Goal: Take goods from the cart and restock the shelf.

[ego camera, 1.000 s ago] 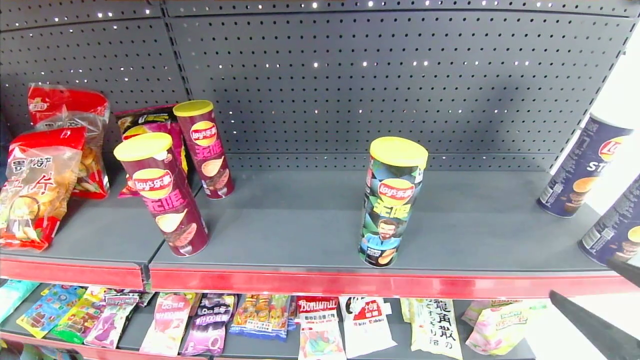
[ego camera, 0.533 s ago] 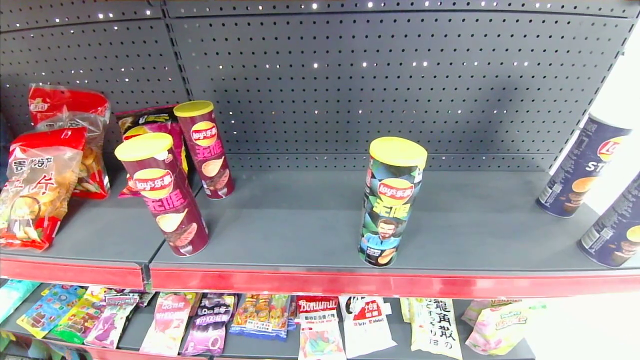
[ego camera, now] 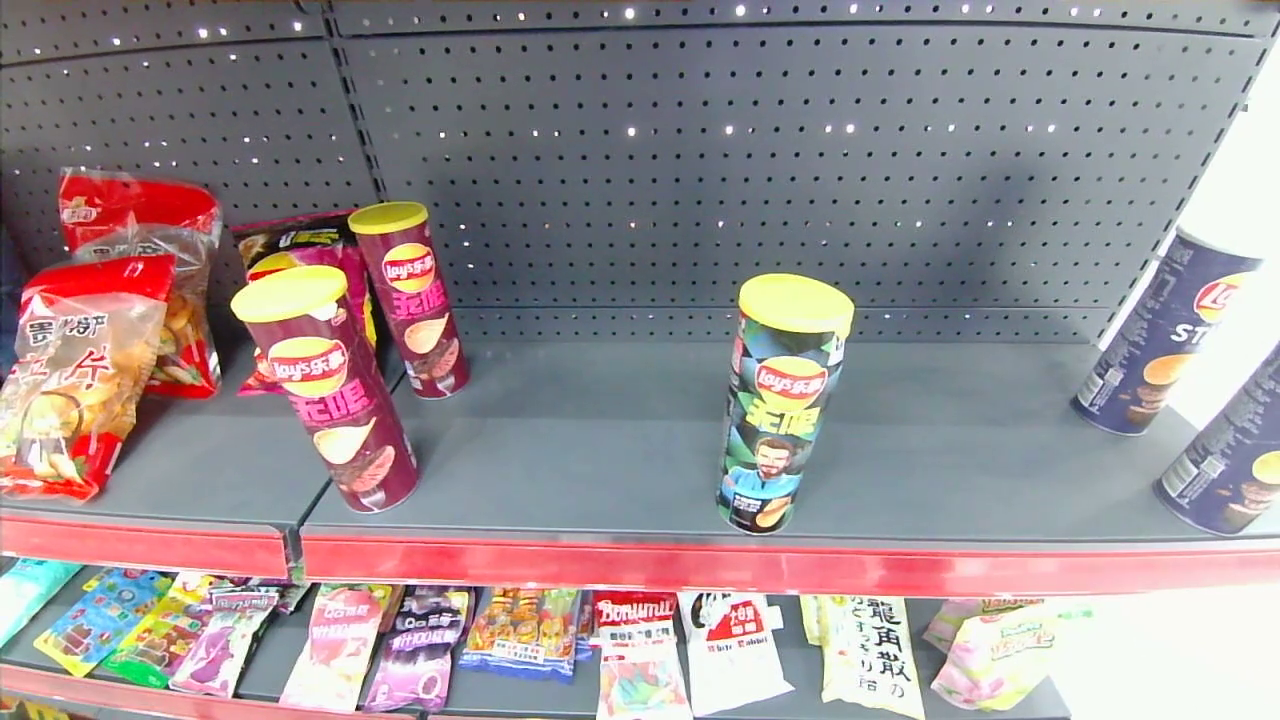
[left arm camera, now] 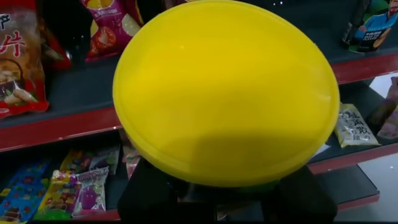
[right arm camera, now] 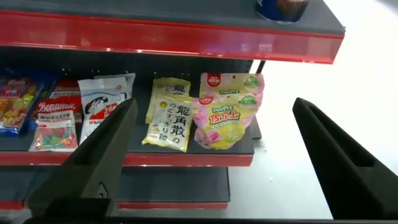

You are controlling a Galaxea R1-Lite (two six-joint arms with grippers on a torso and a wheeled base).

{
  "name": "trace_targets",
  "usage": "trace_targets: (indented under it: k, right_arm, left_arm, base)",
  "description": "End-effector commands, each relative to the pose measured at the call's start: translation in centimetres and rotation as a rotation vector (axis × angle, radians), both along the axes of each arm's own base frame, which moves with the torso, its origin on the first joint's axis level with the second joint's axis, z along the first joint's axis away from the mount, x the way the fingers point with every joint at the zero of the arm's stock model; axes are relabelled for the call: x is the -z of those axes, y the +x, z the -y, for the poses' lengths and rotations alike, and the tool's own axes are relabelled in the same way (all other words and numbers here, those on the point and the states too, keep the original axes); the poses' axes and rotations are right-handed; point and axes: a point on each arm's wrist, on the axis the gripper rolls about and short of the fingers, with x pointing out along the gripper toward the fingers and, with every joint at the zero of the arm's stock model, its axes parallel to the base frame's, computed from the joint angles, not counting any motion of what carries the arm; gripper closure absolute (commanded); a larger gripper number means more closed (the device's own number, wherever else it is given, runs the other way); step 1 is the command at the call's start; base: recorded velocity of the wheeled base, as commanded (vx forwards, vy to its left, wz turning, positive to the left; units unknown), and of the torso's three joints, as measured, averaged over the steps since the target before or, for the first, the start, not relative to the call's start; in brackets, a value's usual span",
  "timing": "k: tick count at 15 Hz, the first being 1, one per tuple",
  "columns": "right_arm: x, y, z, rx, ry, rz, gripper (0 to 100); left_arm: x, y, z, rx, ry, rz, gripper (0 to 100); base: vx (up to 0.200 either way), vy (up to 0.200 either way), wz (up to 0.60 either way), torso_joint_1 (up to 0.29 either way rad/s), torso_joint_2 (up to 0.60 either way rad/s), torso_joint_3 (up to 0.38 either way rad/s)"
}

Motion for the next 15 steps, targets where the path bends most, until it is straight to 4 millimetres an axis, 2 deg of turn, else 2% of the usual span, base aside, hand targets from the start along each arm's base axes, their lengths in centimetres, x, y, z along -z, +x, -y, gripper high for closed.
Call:
trace_targets:
  k: [1,10,15]
  right_arm:
    - [0.01,0.02,0.00,0.000,-0.003,-0.002,0]
    - [-0.03,0.01,0.00,-0.004,-0.019,-0.002,0]
    - [0.20,0.22,-0.13,-0.043,0.019,0.020,0]
  left_arm:
    - [0.21,-0.21,0.00,0.001,-0.001,0.010,100]
    - [0.23,-0.10,0.01,0.003,-0.001,0.003,100]
    - [0.26,-0.01,0.01,0.004,-0.001,-0.004,100]
  base:
    - [0.000,0.000,0.00,0.000,0.00,0.000]
    - [0.000,0.000,-0.60,0.006,0.00,0.002]
    - [0.000,0.000,0.00,0.000,0.00,0.000]
